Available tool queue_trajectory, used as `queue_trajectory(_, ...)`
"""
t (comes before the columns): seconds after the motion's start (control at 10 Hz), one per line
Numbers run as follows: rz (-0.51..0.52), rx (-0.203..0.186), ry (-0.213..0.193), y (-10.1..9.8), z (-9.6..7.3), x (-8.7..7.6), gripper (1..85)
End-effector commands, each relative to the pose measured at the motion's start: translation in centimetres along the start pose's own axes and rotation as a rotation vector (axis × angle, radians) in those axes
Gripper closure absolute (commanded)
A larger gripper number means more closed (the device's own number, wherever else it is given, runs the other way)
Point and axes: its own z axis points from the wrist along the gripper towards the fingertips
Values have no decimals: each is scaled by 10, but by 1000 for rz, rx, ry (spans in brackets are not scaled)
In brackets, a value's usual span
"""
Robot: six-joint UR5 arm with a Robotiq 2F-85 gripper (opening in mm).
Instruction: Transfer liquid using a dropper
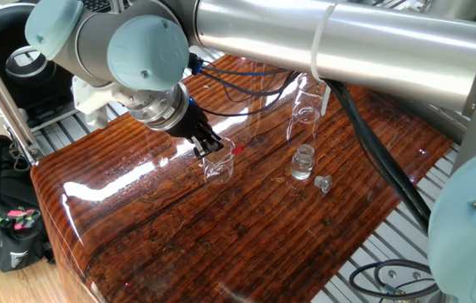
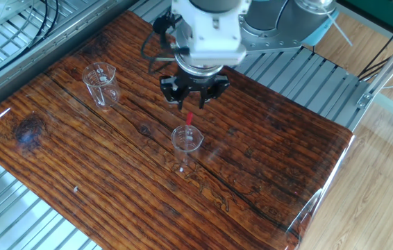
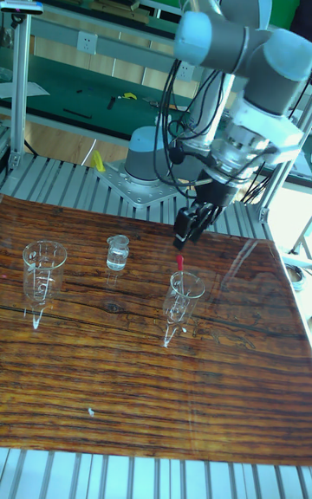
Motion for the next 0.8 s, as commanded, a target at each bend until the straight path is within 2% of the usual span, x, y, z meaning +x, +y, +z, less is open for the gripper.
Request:
queue_trajectory(0.0, 60, -33, -94, 1, 10, -4, 413)
queue_trajectory(0.1, 87, -67, -128, 8, 14, -8, 410)
queue_trajectory(0.2, 108, -81, -147, 11, 16, -9, 410)
queue_trajectory(0.3, 120, -56, -153, 4, 18, -7, 410)
queue_trajectory(0.4, 145, -51, -159, 1, 18, -6, 417)
queue_trajectory(0.5, 175, -71, -156, 4, 19, -3, 453)
queue_trajectory(0.6, 184, -102, -170, 8, 20, -4, 457)
queue_trajectory(0.7, 181, -115, -183, 8, 22, -5, 457)
